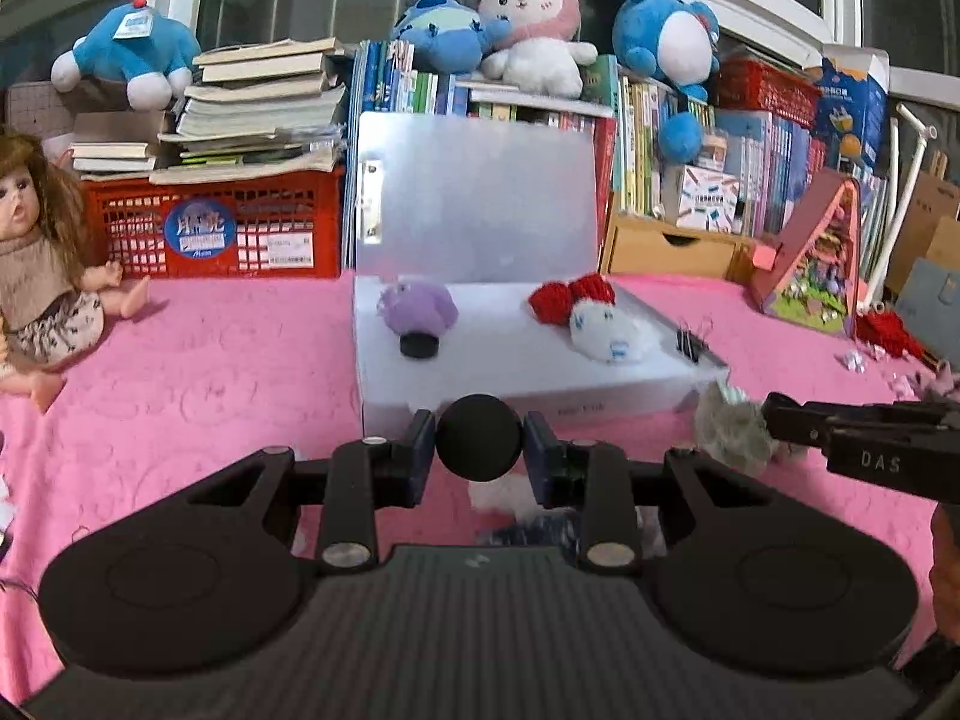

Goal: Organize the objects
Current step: 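Grasp the second black cap with the left tool while the right tool grasps it too, then carry the black caps in both tools over the white box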

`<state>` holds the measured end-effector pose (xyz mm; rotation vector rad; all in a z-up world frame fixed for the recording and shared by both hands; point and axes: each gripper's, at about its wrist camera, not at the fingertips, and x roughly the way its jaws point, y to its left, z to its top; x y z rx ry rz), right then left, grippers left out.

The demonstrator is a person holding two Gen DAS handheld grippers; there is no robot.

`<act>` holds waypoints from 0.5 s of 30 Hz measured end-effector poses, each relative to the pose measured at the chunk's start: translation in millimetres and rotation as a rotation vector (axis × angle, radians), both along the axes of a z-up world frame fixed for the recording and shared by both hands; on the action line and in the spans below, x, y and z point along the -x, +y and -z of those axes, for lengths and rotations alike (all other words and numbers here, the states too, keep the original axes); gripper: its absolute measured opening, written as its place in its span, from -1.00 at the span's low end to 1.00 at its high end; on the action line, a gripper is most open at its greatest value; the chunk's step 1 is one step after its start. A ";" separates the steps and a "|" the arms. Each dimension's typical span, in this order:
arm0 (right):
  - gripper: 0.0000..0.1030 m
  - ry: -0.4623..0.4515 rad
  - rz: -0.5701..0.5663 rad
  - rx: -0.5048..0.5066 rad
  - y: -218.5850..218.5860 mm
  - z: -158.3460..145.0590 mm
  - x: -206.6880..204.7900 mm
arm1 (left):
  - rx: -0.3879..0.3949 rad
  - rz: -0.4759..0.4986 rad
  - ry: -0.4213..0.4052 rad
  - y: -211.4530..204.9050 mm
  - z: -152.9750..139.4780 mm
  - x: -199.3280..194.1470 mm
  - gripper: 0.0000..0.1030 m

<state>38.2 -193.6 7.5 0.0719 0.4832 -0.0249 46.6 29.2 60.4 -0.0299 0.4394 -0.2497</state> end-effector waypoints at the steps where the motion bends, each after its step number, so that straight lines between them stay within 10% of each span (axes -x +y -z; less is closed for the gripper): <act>1: -0.30 -0.001 -0.004 -0.003 0.0 -2.5 -3.7 | 0.002 0.001 -0.004 -1.2 -2.4 -3.9 -0.28; 15: -0.30 0.023 -0.071 -0.072 3.2 -22.0 -86.3 | 0.004 -0.019 0.000 -14.6 -17.0 -95.8 -0.28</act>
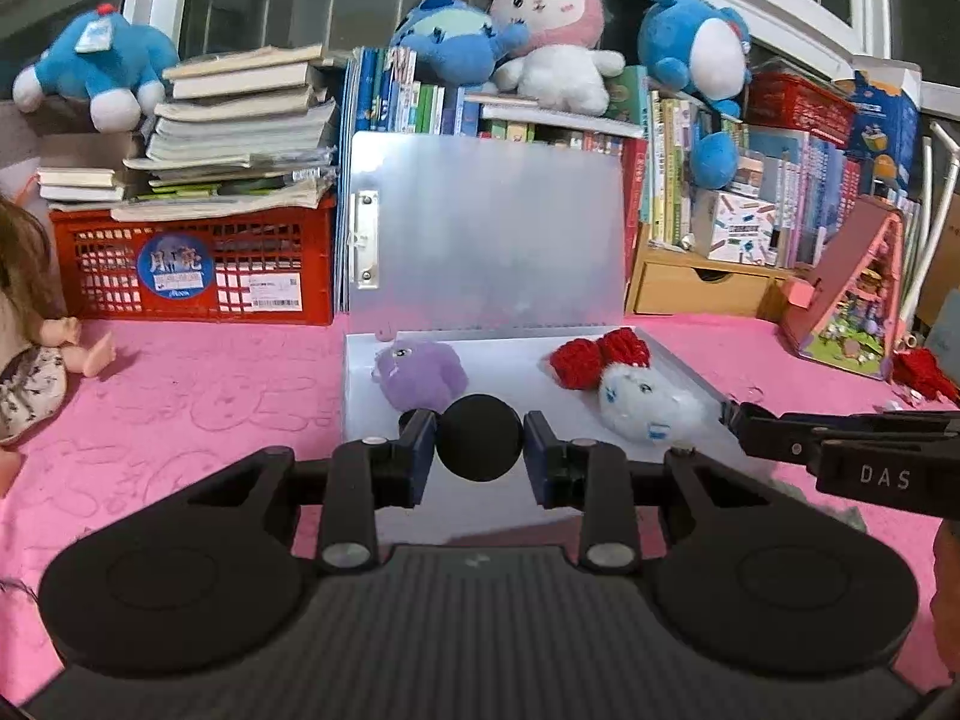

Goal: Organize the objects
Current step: 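Carry the black caps in both tools over the white box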

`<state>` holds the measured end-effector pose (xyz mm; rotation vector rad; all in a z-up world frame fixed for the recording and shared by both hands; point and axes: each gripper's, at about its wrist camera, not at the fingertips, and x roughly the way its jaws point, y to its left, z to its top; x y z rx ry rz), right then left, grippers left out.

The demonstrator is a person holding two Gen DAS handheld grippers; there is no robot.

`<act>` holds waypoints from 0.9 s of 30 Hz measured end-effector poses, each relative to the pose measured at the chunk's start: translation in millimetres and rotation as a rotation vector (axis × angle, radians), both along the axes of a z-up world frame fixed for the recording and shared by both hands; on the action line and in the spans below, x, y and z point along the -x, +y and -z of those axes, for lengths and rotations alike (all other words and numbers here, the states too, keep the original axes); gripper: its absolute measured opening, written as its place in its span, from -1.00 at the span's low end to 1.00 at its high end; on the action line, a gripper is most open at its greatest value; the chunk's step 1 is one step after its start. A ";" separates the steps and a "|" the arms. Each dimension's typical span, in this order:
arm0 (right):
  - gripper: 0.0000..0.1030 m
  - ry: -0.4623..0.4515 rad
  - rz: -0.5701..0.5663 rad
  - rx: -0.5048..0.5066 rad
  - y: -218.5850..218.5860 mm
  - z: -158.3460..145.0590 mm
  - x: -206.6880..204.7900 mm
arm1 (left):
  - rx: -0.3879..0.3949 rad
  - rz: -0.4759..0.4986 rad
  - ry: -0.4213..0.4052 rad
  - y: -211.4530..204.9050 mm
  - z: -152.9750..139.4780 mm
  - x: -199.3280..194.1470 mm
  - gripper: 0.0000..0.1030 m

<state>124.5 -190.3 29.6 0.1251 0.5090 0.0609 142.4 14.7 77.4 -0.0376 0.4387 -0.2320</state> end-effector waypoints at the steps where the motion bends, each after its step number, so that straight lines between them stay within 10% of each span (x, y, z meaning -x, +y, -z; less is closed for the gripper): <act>1: -0.30 0.004 -0.004 -0.003 0.4 0.1 -5.4 | 0.003 0.001 0.007 -0.2 1.5 -6.3 -0.28; 27: -0.30 0.220 -0.070 -0.109 29.4 49.0 -113.2 | -0.062 -0.082 0.239 2.9 56.6 -105.6 -0.28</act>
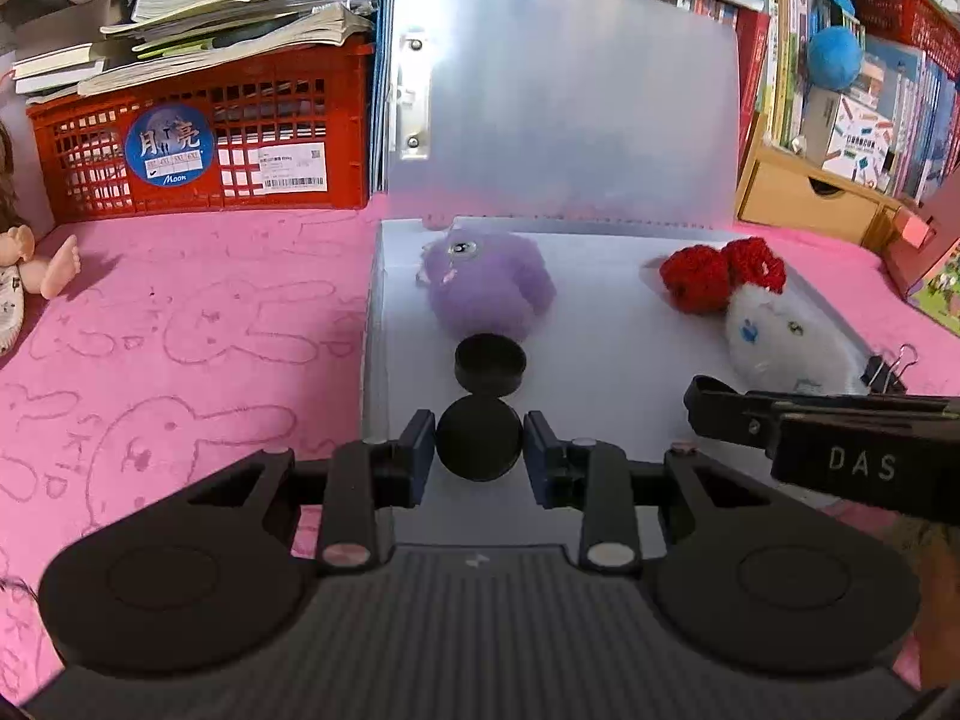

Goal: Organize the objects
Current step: 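Carry the black caps in both tools over the white box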

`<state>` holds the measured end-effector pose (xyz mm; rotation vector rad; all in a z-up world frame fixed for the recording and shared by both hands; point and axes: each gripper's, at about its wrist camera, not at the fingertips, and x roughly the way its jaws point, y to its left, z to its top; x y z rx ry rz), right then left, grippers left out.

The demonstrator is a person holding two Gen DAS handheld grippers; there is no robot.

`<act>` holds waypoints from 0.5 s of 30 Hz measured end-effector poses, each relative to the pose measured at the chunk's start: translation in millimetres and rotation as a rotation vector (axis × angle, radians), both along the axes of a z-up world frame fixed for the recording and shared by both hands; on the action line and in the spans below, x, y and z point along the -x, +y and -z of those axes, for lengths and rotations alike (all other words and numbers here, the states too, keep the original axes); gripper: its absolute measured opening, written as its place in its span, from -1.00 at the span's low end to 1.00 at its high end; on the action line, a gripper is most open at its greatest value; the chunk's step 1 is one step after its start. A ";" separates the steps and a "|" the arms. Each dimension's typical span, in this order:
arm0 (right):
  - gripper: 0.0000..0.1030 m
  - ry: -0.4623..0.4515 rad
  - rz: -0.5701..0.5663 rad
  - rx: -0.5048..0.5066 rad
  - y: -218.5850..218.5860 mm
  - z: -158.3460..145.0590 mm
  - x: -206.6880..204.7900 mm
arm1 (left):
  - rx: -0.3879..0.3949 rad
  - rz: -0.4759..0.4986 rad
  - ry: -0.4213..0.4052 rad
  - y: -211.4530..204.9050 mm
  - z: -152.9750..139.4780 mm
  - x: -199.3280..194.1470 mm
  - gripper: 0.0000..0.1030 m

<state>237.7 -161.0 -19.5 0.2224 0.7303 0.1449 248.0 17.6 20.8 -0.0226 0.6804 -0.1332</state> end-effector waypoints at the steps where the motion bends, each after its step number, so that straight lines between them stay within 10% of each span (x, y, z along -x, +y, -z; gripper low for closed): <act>1: -0.30 0.007 0.003 -0.007 -1.2 1.2 -2.5 | -0.006 0.004 0.001 -0.9 0.1 -1.0 -0.28; 15: -0.30 0.045 0.038 0.007 -2.9 3.5 -33.1 | -0.059 -0.022 0.029 -9.1 1.3 -36.7 -0.28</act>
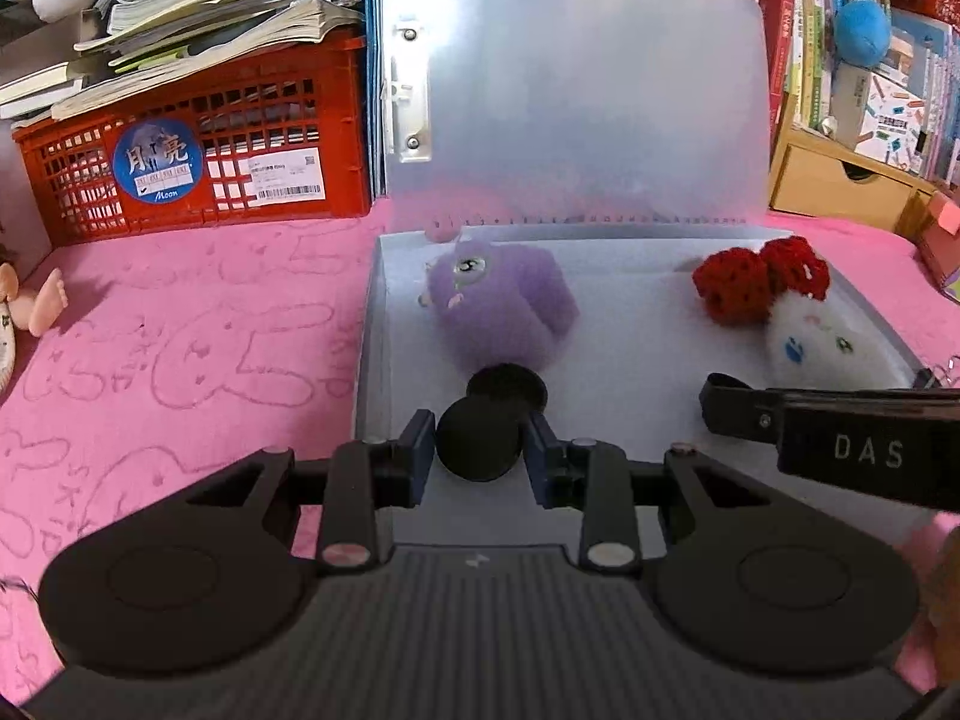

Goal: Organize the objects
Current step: 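Carry the black caps in both tools over the white box, then open both tools to drop the black caps into the box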

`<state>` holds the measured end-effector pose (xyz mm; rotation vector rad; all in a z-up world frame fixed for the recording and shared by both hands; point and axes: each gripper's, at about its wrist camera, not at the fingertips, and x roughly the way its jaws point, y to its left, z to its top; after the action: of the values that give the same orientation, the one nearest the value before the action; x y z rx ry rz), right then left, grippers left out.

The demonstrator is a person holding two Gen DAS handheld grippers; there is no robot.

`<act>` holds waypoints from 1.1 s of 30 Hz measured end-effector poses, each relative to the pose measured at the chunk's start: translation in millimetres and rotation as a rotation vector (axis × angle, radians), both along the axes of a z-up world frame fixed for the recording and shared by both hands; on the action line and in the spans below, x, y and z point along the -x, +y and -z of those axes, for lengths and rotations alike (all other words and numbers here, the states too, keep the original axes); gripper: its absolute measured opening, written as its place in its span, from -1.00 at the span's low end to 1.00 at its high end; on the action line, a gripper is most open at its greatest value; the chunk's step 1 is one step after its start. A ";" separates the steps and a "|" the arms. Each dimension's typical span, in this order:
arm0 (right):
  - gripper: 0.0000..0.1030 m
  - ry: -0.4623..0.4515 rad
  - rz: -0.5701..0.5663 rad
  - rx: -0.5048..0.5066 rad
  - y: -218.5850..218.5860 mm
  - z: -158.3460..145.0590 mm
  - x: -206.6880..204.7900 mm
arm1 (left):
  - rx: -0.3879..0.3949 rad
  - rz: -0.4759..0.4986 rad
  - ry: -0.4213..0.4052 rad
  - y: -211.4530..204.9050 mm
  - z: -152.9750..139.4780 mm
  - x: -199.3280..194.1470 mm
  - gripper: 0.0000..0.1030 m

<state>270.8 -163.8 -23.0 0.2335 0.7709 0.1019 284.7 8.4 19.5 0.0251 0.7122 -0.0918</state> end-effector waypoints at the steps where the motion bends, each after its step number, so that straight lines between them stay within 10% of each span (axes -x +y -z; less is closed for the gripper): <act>1: -0.30 0.002 0.002 0.003 -0.2 0.1 -1.5 | 0.000 -0.003 0.002 -0.2 0.0 -2.6 -0.28; 8: -0.30 0.001 0.015 0.019 1.4 3.5 -7.0 | -0.005 0.000 -0.010 0.3 1.2 -9.2 -0.28; 16: 0.23 -0.032 0.049 -0.011 -4.4 -1.0 1.7 | 0.027 0.011 -0.008 3.1 -6.1 -3.5 -0.24; 33: 0.80 -0.335 0.067 -0.036 -30.9 -70.5 106.3 | 0.105 0.116 -0.159 -3.3 -69.5 74.7 0.64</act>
<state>164.5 -194.7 47.5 0.2685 0.4276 0.0885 210.0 5.1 89.1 -0.0266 0.5463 -0.2355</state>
